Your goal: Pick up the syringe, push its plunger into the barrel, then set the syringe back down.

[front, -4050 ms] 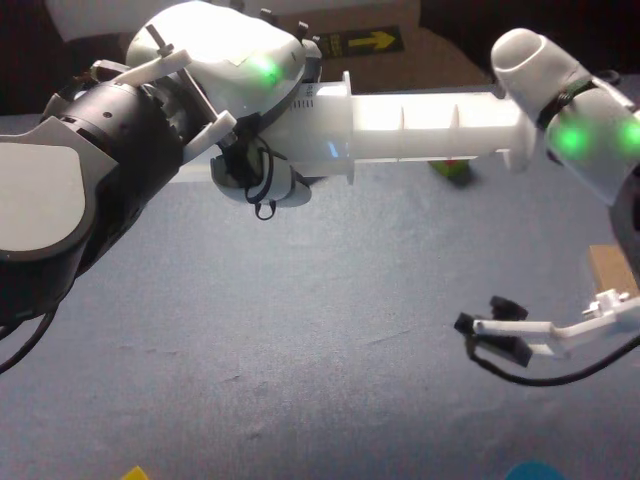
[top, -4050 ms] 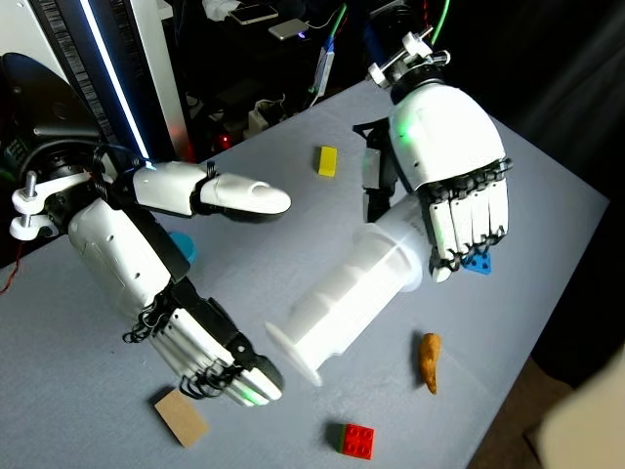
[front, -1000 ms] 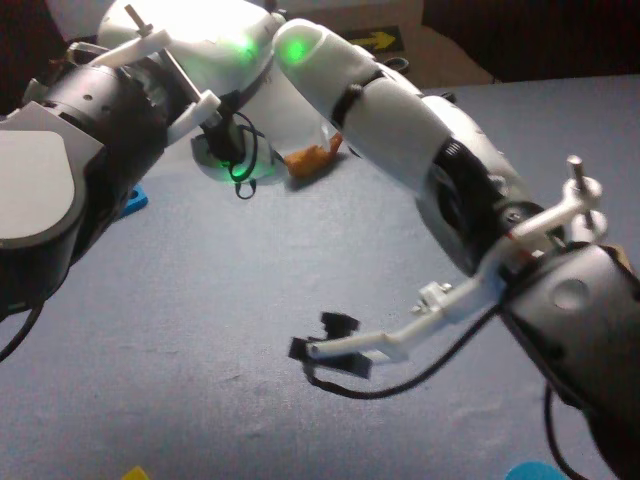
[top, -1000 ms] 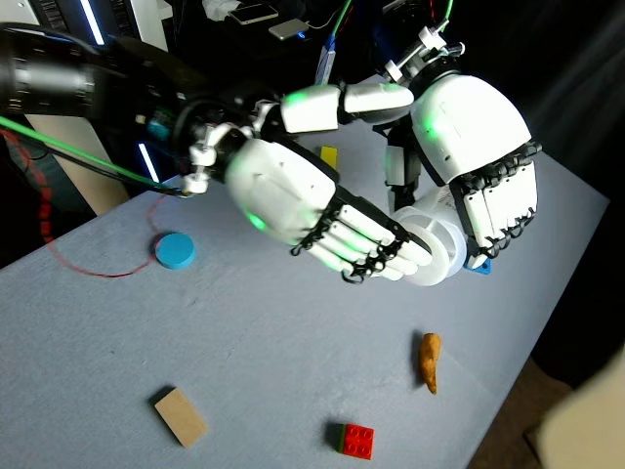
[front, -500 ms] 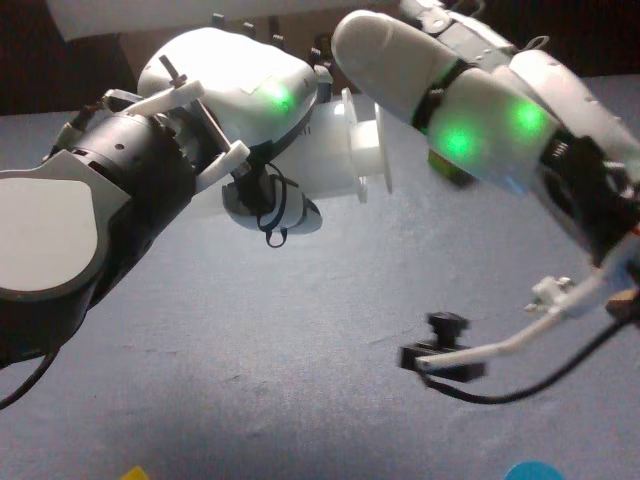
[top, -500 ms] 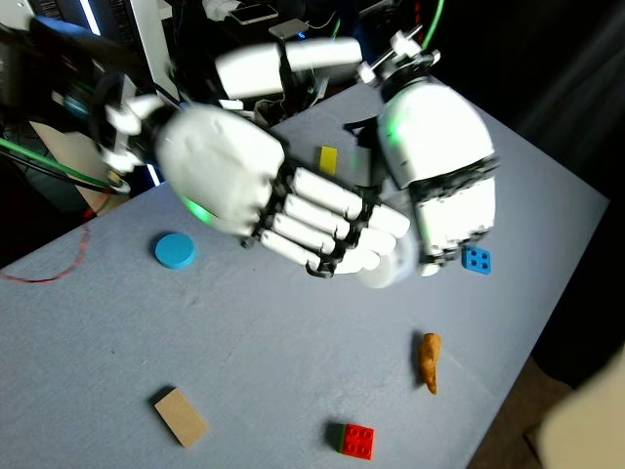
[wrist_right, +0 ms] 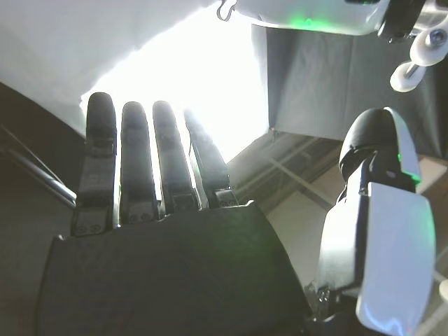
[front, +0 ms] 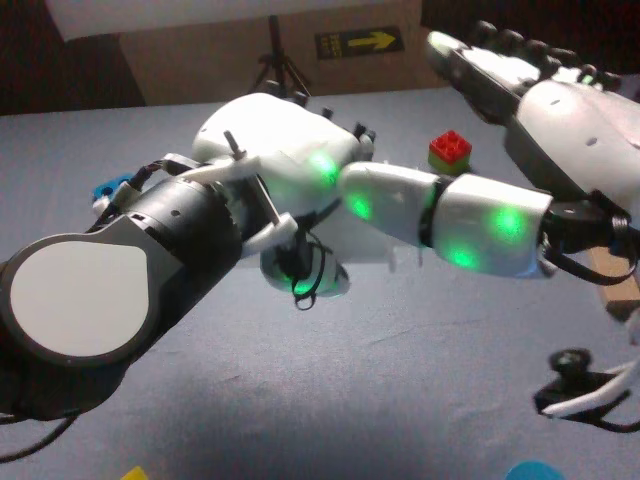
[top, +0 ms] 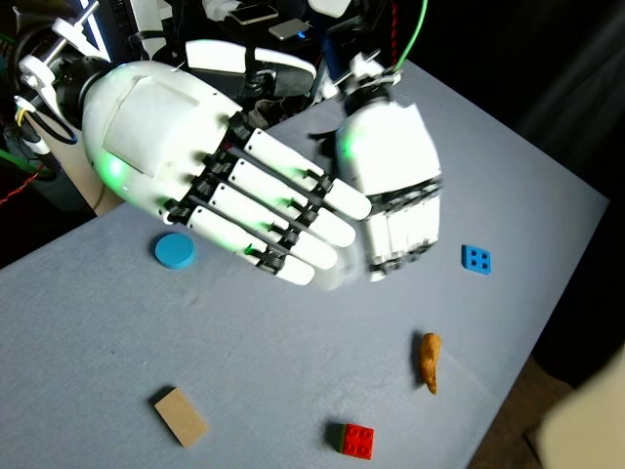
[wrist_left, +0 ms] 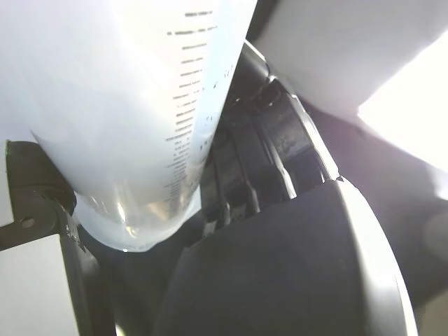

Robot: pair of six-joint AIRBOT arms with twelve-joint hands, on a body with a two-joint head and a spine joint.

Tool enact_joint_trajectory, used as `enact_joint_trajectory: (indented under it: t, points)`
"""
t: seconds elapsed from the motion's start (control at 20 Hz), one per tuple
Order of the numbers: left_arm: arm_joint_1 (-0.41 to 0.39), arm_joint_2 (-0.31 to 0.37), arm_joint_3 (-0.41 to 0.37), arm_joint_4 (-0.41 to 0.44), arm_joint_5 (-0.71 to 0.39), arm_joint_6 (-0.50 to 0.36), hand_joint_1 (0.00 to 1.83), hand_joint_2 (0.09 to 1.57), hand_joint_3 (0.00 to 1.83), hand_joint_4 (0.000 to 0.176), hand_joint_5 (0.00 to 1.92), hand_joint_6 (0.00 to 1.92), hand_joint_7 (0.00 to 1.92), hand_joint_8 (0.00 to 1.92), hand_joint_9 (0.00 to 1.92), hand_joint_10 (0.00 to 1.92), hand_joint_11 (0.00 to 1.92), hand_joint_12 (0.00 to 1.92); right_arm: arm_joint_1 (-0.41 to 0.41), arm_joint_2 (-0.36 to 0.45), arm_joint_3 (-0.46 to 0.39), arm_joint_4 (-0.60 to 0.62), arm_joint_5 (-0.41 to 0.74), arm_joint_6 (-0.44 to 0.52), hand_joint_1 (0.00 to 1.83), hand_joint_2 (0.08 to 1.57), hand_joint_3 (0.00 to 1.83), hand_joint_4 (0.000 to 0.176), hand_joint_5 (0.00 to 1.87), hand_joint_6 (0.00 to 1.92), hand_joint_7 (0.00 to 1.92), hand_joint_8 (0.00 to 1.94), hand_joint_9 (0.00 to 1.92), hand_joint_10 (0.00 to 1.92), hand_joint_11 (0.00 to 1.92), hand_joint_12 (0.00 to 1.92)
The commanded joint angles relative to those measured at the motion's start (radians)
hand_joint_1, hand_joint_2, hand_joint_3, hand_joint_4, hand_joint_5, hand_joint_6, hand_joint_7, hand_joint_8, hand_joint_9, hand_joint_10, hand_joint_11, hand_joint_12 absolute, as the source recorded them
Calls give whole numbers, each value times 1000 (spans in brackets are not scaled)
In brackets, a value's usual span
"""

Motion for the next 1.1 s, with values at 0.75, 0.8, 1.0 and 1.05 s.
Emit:
enact_joint_trajectory:
  t: [0.75, 0.8, 1.0, 1.05]
  points:
    - [86, -133, 146, 123, 70, -25, 1352, 1207, 1, 0, 829, 1038, 740, 1374, 733, 1578, 678, 1599, -104, 1, 12, -41, 127, -153, 175, 887, 2, 0, 136, 0, 143, 2, 140, 1, 0, 636]
    - [92, -148, 158, 123, 67, -24, 1353, 1208, 0, 0, 823, 1035, 745, 1373, 733, 1580, 657, 1613, -116, -2, 15, -59, 132, -141, 164, 883, 1, 0, 125, 0, 136, 0, 134, 0, 0, 625]
    - [127, -170, 171, 123, 78, -22, 1354, 1194, 0, 0, 859, 975, 775, 1328, 782, 1568, 700, 1610, -141, -9, 21, -102, 122, -108, 187, 882, 0, 0, 136, 2, 150, 2, 146, 3, 0, 624]
    - [135, -172, 173, 124, 79, -22, 1355, 1199, 3, 0, 815, 1042, 767, 1328, 769, 1560, 699, 1602, -144, -11, 23, -116, 123, -98, 191, 879, 0, 0, 141, 2, 156, 3, 152, 4, 0, 636]
